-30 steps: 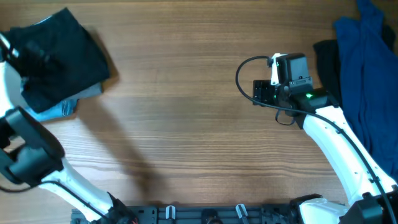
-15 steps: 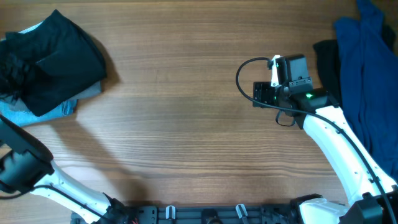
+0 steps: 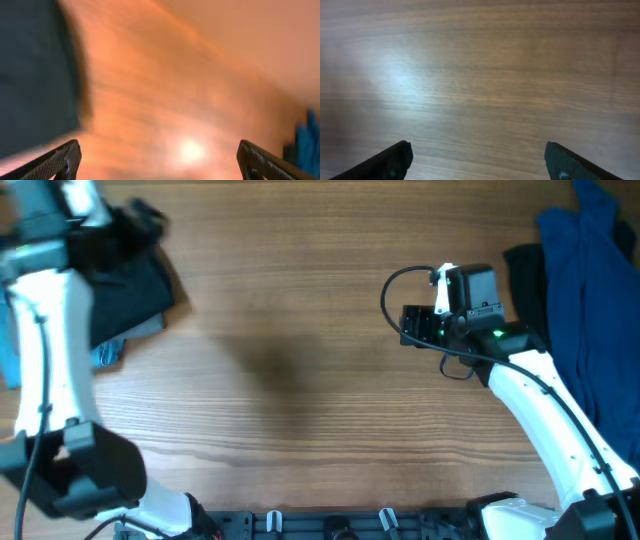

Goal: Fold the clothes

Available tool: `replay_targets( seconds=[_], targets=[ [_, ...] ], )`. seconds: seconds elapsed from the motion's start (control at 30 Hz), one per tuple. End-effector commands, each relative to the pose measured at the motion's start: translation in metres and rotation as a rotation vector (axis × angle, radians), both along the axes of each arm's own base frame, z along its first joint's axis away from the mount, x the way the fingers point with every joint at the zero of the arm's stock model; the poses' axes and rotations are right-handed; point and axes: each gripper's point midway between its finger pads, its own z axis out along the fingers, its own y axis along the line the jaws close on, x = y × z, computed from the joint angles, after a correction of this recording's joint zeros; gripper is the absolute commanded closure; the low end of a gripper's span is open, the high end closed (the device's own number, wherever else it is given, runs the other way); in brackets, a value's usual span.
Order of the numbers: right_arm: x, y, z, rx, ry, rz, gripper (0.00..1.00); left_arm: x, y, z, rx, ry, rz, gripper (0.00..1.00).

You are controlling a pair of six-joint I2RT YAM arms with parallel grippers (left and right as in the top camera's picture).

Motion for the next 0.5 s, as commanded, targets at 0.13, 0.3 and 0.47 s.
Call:
replay_targets(
  seconds=[0.13,0.3,0.47],
  targets=[
    [-0.008,-0.041,0.008,0.230,0.107,-0.101,0.00,-0.081,-0.083,-0.060,0.231,0.416,-0.179,0.00],
    [-0.061,-0.072,-0.017,0.145,0.344,-0.221,0.01,-0.137,-0.090,-0.071,0.269,0.630,-0.239,0.00],
    [-0.077,-0.072,0.000,0.126,0.264,-0.206,0.00,-0.157,-0.085,-0.069,0.273,0.586,-0.220,0.00]
  ],
)
